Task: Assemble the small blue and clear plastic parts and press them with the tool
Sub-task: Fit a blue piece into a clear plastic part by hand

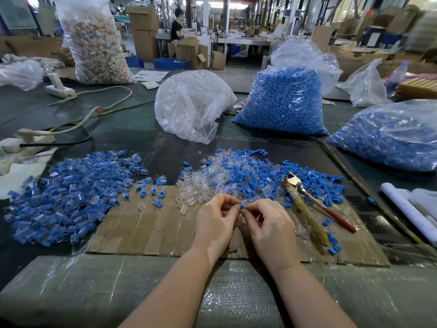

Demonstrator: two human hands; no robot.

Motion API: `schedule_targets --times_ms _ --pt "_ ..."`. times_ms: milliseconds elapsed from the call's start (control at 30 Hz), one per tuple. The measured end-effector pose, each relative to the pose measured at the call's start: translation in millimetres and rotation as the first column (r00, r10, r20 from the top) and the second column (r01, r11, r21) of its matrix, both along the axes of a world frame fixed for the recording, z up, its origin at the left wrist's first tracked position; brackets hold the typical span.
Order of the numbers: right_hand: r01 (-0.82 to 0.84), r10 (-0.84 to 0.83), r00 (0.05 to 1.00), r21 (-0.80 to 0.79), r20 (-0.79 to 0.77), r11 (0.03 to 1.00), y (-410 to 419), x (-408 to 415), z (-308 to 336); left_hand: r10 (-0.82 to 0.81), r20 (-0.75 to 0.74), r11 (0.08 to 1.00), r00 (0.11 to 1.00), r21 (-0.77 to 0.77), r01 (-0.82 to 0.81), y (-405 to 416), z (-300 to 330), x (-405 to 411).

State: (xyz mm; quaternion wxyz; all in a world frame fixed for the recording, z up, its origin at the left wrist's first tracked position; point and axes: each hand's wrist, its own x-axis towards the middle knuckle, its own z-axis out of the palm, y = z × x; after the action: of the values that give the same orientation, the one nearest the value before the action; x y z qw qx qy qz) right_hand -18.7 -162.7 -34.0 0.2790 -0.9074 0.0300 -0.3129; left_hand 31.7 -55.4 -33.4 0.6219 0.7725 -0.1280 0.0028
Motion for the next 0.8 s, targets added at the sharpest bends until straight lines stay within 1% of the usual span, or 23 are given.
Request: schedule_targets --times_ms 267,400,800 --pt "-0.006 0.006 1.0 0.004 -0.008 1.0 -0.3 0.6 -0.6 -0.004 0.026 1.0 1.0 0.007 0.004 0.8 0.5 -0.5" --pt "-0.005 0.005 1.0 -0.005 -0.005 1.0 -0.2 0.9 -1.3 0.0 0.025 1.0 1.0 0.031 0.0 0.5 -0.1 0.3" --pt "-0.024 0.024 1.0 -0.01 0.013 1.0 -1.0 0.3 0.9 0.004 0.024 0.999 1.0 0.033 -0.004 1.3 0.6 -0.2"
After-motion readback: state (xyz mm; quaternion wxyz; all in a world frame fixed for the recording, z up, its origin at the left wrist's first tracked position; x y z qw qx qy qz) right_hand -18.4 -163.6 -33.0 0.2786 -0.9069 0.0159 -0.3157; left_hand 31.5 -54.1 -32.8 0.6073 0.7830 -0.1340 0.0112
